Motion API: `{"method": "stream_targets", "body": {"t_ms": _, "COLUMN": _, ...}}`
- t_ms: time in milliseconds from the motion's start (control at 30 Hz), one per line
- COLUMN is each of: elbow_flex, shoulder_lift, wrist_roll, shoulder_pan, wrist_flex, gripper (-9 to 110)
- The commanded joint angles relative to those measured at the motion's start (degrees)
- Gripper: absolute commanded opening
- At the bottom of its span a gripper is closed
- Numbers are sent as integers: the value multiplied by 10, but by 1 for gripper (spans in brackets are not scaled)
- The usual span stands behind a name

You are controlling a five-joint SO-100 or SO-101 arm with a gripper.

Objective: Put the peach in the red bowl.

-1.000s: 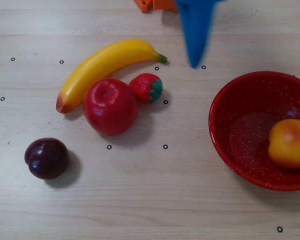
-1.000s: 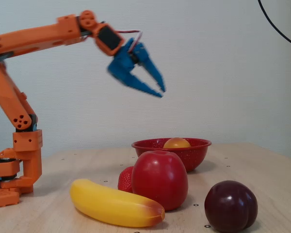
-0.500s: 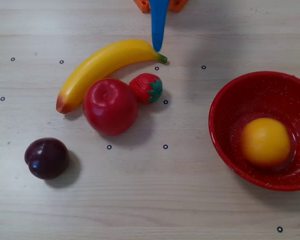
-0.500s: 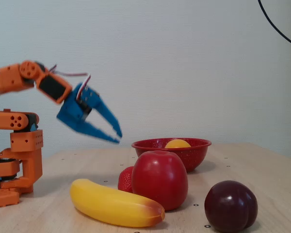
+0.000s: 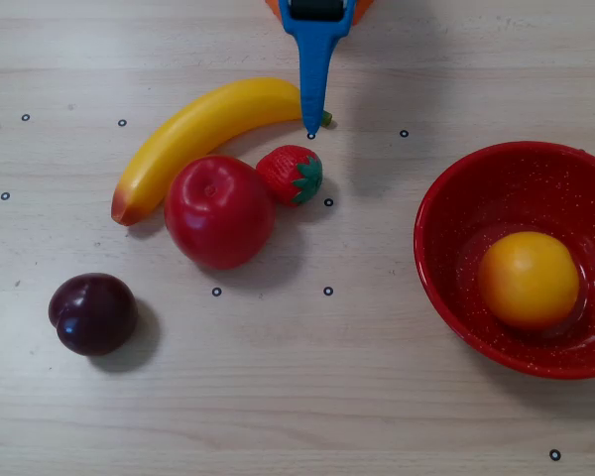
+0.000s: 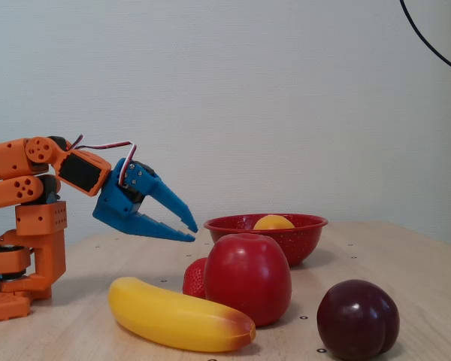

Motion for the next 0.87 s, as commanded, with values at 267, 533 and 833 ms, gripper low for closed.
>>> {"method": "stream_targets", "body": {"t_ms": 267, "elbow_flex": 5, "shoulder_lift": 2, "wrist_roll": -67, "shoulder_pan": -9, "wrist_flex": 81, "gripper": 0}}
{"method": "stream_targets", "body": {"t_ms": 533, "elbow_flex": 5, "shoulder_lift": 2, "wrist_roll": -76, "shoulder_pan": -17, "wrist_flex": 83, "gripper": 0}}
{"method": "stream_targets", "body": {"t_ms": 833, "elbow_flex": 5, "shoulder_lift": 2, "wrist_roll": -76, "shoulder_pan": -17, "wrist_flex": 83, "gripper": 0}}
